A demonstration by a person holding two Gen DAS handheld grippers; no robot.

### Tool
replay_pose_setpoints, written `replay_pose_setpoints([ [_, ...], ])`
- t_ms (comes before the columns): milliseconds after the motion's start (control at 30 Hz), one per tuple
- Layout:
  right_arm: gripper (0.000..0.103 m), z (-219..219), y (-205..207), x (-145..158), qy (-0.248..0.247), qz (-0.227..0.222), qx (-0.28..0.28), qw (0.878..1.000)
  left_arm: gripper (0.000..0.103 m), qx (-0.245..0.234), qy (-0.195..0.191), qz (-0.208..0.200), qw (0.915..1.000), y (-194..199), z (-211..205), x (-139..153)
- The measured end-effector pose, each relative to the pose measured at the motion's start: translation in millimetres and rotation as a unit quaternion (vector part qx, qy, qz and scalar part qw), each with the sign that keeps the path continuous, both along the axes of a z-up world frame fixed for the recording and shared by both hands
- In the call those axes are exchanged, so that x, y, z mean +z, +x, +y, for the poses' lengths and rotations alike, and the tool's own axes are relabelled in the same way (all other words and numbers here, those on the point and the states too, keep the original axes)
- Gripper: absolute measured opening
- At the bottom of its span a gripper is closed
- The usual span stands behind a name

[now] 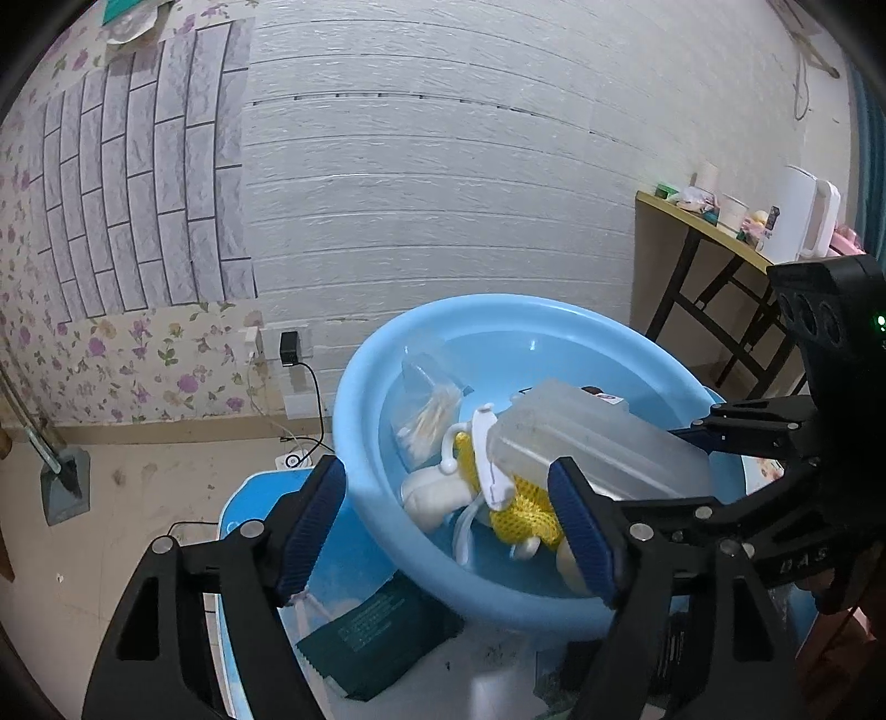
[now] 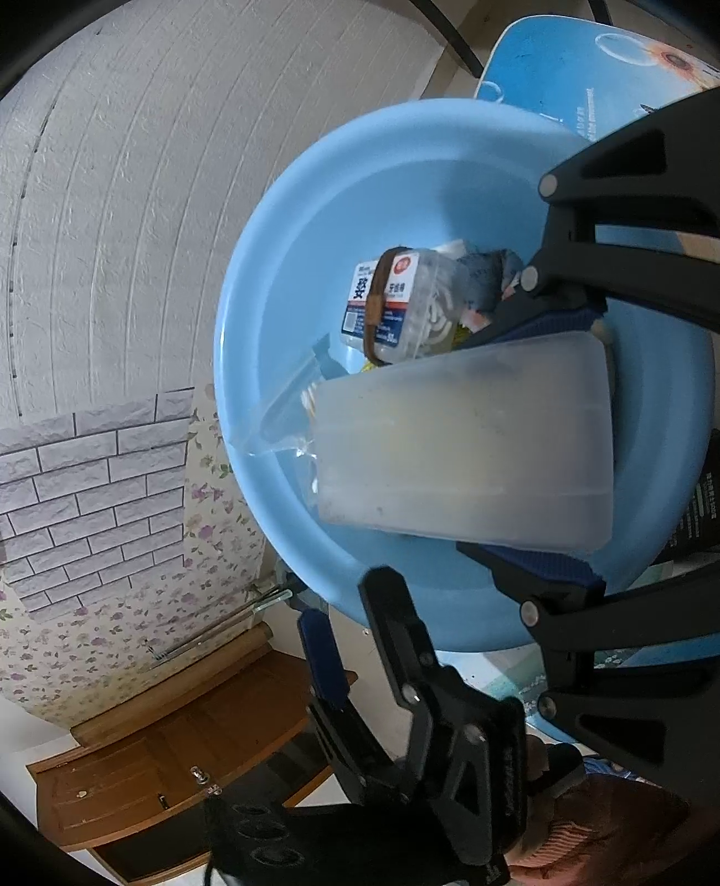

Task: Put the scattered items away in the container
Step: 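Carry the hanger and frosted box over the blue basin and release both, then withdraw both grippers from the basin toward the remaining table items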

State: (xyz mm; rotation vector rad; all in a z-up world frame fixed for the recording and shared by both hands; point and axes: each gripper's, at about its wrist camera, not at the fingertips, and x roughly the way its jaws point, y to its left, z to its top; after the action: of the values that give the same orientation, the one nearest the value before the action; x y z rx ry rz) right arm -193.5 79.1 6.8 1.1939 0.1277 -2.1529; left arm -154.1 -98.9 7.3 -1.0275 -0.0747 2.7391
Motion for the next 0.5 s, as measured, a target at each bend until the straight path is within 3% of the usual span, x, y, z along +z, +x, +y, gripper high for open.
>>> replay_pose_setpoints([
  [67,0.062,0,-1,-1,0.01,0.001,-0.007,1.0,0.078,0.002,0.001,0.0,1.0,2,-1,-1],
  [200,0.074,2,2,1,0.012,0.003,-0.012,1.0,0.078,0.007,0.005,0.002,1.0,8,-3,0],
  [500,0.075,13,11,12,0.009,0.013,-0.031,0.999,0.082,0.016,0.003,0.009,0.9998,27,-5,7],
])
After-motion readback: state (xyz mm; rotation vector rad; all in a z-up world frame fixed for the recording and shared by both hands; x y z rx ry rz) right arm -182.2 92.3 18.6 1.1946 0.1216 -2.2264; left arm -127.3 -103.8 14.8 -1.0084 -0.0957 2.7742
